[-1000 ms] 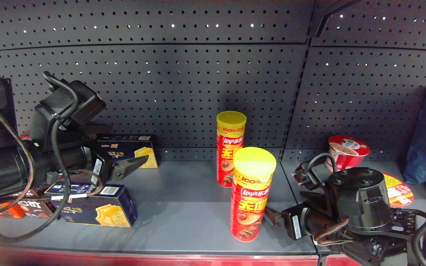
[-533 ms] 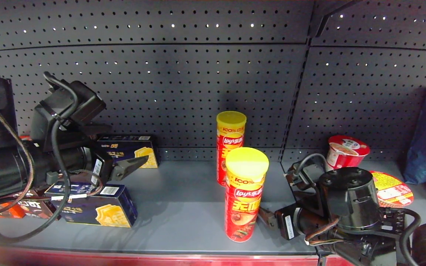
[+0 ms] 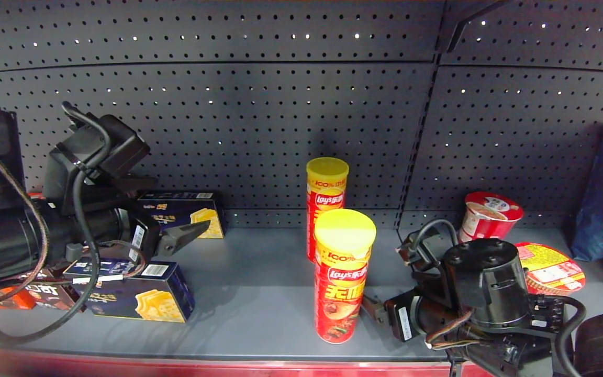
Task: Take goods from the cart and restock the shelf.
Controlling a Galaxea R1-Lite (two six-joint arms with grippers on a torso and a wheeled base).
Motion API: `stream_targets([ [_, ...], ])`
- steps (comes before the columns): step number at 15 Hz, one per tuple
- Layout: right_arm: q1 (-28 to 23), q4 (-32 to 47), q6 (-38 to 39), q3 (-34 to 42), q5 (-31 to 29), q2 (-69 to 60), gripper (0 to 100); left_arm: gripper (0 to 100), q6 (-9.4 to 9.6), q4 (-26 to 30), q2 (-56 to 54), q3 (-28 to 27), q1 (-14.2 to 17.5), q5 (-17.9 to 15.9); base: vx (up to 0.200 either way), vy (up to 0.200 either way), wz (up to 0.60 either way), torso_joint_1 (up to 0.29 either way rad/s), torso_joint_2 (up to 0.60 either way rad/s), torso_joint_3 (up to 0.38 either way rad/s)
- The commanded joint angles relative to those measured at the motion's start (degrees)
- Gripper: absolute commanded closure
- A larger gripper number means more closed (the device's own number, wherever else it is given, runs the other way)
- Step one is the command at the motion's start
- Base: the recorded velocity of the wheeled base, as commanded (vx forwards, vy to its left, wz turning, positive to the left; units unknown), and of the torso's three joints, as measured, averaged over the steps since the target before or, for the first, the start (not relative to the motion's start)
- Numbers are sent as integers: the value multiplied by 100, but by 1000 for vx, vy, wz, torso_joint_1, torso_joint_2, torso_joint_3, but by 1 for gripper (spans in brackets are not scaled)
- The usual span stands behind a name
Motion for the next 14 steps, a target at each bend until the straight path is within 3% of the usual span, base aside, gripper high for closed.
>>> stream_targets([
  [1, 13, -3, 1, -65, -1, 73, 0, 0, -1, -6, 12, 26, 0, 1, 0, 0, 0, 0, 0, 0],
  [14, 110, -3, 1, -179, -1, 161, 0, 0, -10, -6, 21, 70, 80, -17, 0, 0, 0, 0, 0, 0],
])
